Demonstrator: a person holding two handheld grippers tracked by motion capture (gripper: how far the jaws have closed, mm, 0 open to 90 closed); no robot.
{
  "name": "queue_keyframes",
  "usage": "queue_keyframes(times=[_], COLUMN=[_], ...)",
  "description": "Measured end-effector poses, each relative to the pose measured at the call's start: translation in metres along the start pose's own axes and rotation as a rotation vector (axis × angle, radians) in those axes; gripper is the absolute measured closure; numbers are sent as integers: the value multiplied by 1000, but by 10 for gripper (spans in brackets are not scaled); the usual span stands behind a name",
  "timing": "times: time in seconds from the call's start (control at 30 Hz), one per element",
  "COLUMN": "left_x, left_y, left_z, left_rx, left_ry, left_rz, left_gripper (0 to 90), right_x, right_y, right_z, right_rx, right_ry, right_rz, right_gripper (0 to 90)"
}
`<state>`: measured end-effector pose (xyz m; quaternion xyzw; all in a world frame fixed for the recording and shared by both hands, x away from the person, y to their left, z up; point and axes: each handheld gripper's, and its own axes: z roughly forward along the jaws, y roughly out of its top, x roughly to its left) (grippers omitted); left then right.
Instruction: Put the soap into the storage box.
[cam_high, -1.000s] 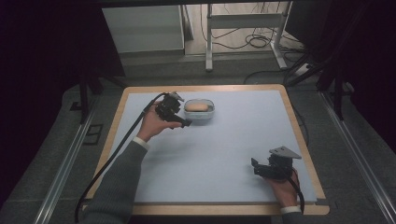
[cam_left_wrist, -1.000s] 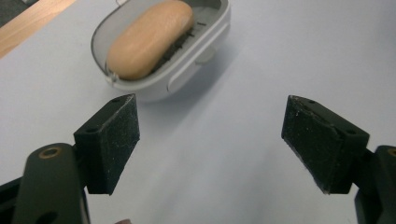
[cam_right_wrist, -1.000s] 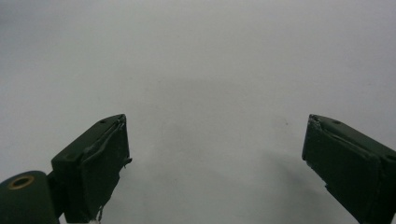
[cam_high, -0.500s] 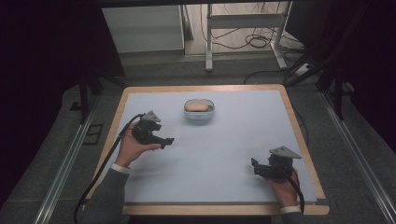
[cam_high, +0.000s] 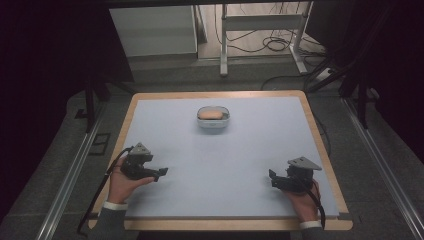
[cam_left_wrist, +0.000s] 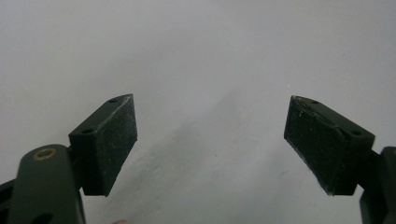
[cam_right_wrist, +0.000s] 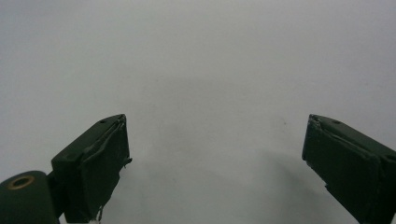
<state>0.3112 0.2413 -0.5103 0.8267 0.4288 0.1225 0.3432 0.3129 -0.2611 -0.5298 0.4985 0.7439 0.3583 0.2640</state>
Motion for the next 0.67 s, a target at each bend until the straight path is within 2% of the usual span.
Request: queue_keyframes(times=[0.13, 0.27, 0.47, 0.67], left_x=[-1, -1, -2, -3], left_y=[-2, -4, -5, -7], left_z=[-2, -1, 3, 5], left_rx=[-12, -7, -1, 16], left_ry=[4, 4, -10, -11], left_rz=[-4, -1, -3, -2], left_gripper=[174, 173, 173, 170], right_x=[0, -1, 1, 0], right_y=[0, 0, 0, 1], right_z=[0, 0, 0, 2], right_rx=[0, 0, 3, 15], right_ry=[1, 9, 5, 17], right_rz=[-2, 8, -11, -10], right_gripper=[75, 75, 75, 75])
